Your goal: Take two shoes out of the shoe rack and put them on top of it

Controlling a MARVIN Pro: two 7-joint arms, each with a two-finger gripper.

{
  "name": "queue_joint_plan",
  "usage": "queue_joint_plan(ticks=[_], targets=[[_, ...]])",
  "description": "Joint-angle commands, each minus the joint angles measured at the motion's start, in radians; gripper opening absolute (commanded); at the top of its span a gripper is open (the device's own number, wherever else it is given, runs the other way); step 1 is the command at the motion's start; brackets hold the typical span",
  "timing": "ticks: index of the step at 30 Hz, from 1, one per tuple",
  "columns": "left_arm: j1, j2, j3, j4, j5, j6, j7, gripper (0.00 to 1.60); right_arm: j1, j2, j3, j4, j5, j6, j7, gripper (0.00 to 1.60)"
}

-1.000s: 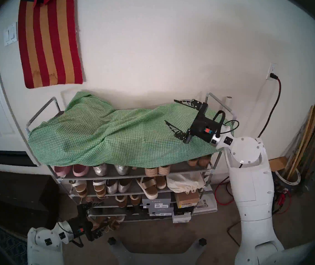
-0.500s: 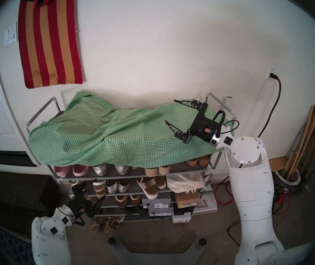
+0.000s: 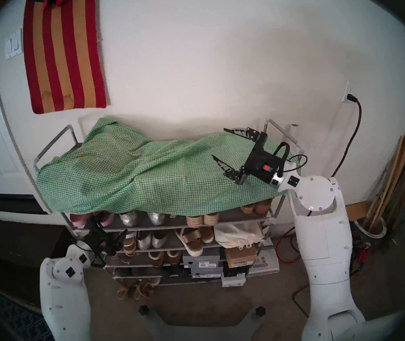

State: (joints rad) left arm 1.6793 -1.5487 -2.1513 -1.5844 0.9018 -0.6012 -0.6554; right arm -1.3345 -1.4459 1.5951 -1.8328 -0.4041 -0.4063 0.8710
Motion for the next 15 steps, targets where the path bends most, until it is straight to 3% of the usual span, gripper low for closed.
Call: queue_joint_plan(ticks=[1,6,15], targets=[[-0.042,0.034,0.028,-0.010,-0.074,0.078,-0.111,1.60,0.000,0.001,-0.001,0.000,-0.002,0.000,0.000,1.60],[-0.072,0.018,0.032,-0.023,-0.106,0.117,-0.197,1.60,0.000,0.001,-0.001,0.000,-0.002,0.000,0.000,1.60],[-0.127,0.026,0.055,0.054,-0.057,0.168,-0.198,1.60,0.000,0.001,-0.001,0.000,-0.002,0.000,0.000,1.60]])
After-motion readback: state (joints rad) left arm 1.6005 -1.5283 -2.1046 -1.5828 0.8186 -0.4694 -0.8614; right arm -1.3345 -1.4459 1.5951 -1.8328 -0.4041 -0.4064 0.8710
